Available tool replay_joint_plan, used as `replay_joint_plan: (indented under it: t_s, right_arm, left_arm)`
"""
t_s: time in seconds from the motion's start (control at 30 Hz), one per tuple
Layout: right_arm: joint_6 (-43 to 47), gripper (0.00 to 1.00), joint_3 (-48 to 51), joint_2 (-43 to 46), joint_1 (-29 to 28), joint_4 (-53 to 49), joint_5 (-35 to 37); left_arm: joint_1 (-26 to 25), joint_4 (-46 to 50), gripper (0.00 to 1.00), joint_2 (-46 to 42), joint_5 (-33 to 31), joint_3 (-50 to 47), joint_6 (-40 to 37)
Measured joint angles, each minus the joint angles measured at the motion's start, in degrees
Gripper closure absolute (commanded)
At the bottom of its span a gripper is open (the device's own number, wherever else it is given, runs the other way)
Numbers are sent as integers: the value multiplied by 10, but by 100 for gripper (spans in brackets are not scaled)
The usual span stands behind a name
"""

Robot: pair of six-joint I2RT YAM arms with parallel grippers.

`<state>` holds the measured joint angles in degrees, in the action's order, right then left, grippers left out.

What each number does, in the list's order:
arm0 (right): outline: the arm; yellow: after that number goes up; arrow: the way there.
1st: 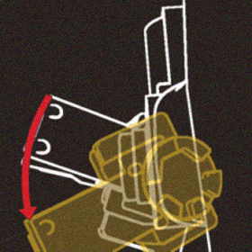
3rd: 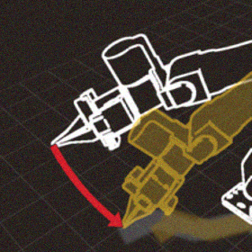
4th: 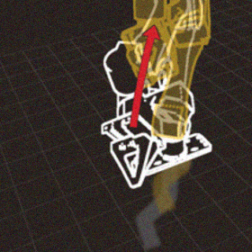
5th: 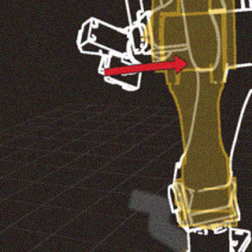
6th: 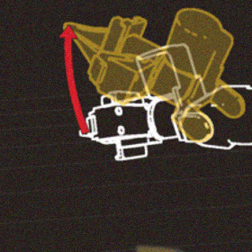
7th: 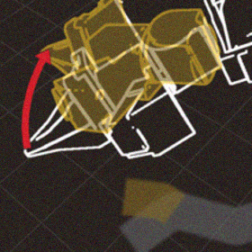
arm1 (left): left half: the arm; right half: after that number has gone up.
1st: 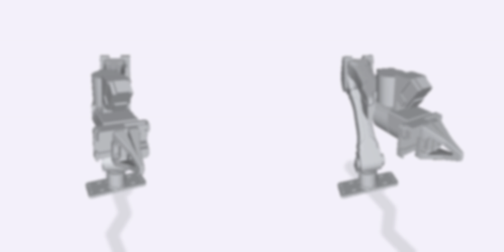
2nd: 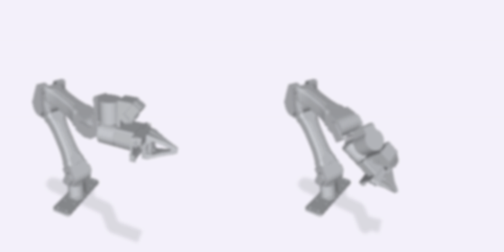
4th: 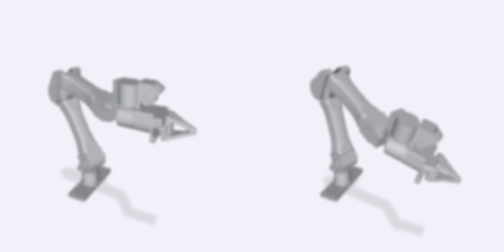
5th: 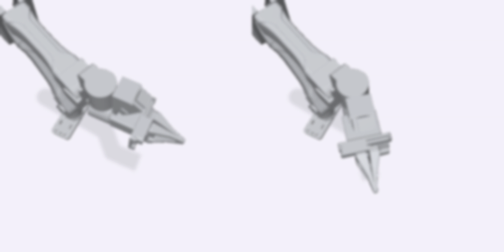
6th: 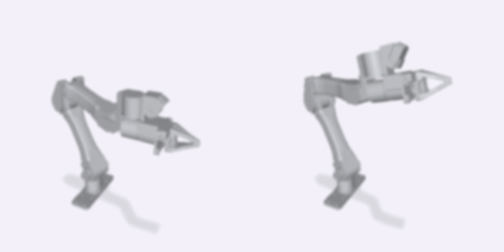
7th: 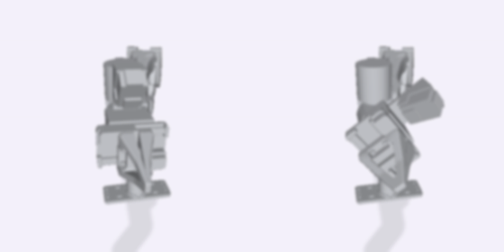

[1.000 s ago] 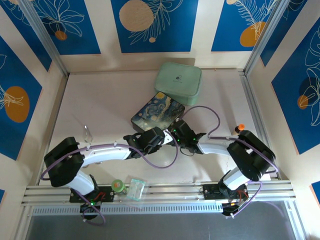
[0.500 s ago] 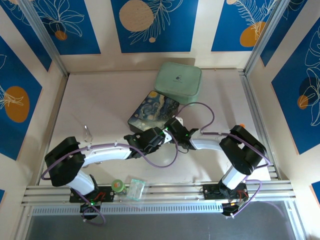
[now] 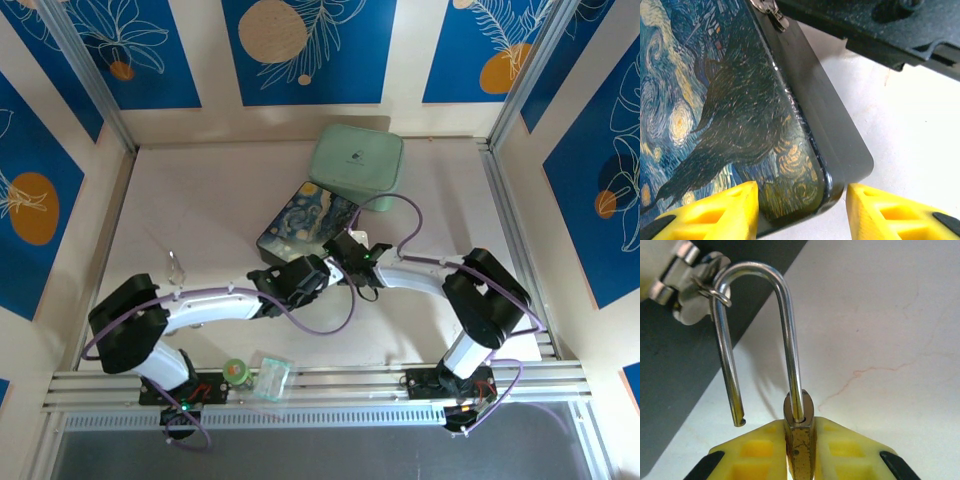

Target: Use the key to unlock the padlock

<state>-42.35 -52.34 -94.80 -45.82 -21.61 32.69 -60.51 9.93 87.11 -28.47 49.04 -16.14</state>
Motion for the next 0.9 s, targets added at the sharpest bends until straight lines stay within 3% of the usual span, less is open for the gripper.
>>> replay_joint_plan:
  t_s: [0.27, 0.57, 0.73, 0.9]
  right_arm:
    - [-5, 77, -40, -39, -6, -52, 20]
    - [-30, 43, -42, -59, -7, -73, 33]
    - [-24, 36, 12, -17, -5, -23, 27]
    - [2, 28, 97, 66, 6, 47, -60]
  left_arm:
    - [3, 9, 52, -8, -12, -12, 2]
    - [-2, 20, 52, -24, -6, -18, -2]
    - [-2, 16, 52, -24, -5, -17, 2]
    - [-1, 14, 52, -24, -3, -17, 13]
